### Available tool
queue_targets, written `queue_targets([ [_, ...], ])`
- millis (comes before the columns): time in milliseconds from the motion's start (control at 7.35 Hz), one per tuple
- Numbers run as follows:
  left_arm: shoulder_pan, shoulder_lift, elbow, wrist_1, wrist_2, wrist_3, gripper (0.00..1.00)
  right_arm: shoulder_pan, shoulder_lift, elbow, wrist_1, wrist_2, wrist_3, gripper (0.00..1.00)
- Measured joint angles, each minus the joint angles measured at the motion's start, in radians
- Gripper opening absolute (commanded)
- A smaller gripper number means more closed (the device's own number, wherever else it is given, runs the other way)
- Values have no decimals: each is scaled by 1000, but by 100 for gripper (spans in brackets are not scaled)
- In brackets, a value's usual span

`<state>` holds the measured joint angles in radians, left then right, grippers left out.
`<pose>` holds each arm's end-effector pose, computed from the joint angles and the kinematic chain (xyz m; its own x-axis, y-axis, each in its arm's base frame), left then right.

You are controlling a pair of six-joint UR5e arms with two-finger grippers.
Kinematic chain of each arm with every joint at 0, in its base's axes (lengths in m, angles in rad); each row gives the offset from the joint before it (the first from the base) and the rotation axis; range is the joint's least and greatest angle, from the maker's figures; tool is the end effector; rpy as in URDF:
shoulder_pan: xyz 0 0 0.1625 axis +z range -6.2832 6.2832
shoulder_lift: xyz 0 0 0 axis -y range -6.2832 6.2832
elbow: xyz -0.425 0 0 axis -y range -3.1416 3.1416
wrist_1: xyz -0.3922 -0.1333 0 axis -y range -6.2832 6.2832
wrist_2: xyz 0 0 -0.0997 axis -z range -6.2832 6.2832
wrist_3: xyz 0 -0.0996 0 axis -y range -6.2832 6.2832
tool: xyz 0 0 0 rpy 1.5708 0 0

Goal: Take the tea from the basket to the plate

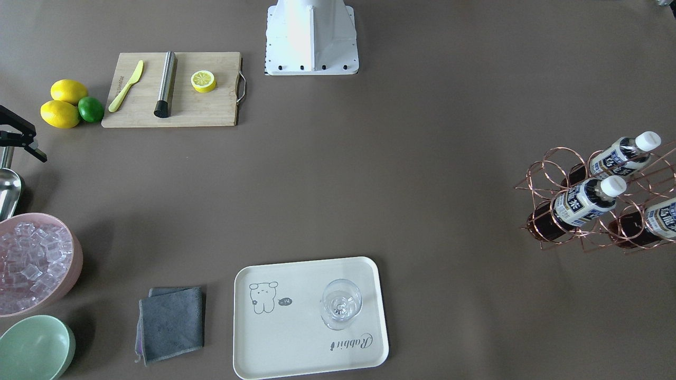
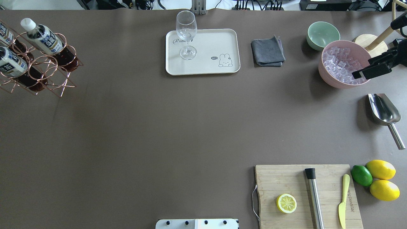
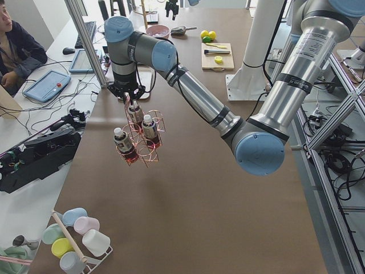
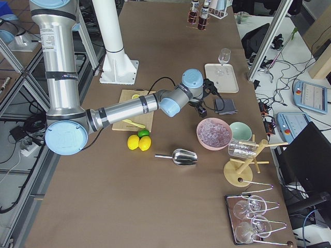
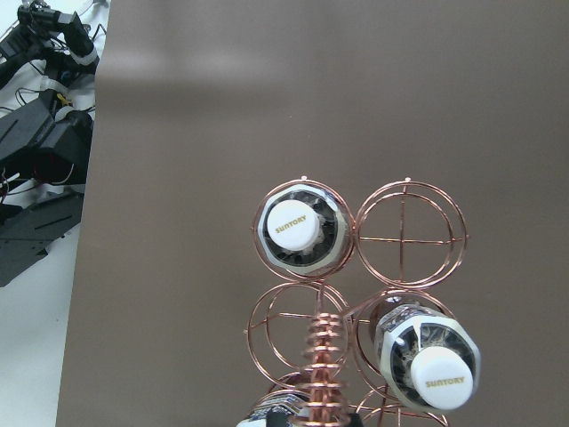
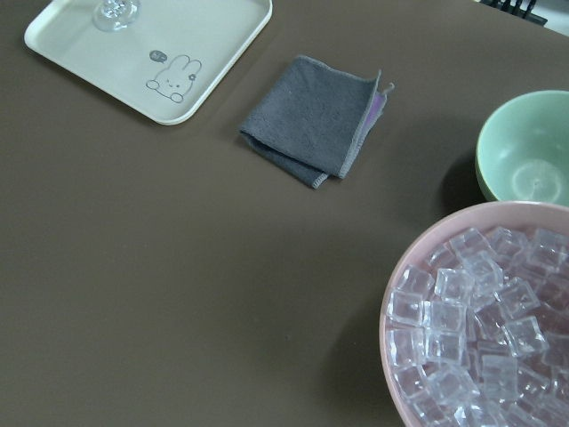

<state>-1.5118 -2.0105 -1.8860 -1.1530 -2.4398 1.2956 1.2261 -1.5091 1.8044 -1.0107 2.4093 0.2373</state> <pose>-0.0228 -0.5843 0.3060 0.1175 0.9855 0.1225 -0.6210 -0.0233 0.7835 -0.1190 -0.5067 0.4410 0.4794 -0.5880 0.6515 0.1121 0.7773 0.6190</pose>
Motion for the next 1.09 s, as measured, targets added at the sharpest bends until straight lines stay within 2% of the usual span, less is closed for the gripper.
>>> queue_targets([
  [272,89,-2,-103,12,2,-124,0,-21,-1,-2,175,-1,65,100],
  [544,202,-29,-162,8,8,-294,0,-61,-1,-2,318,-7,106,100],
  [817,316,-84,-196,5,12,-476,0,-138,1,2,491,-64,240,100],
  [1089,445,-138,-252,4,61,-664,0,-190,-1,2,600,-128,280,100],
])
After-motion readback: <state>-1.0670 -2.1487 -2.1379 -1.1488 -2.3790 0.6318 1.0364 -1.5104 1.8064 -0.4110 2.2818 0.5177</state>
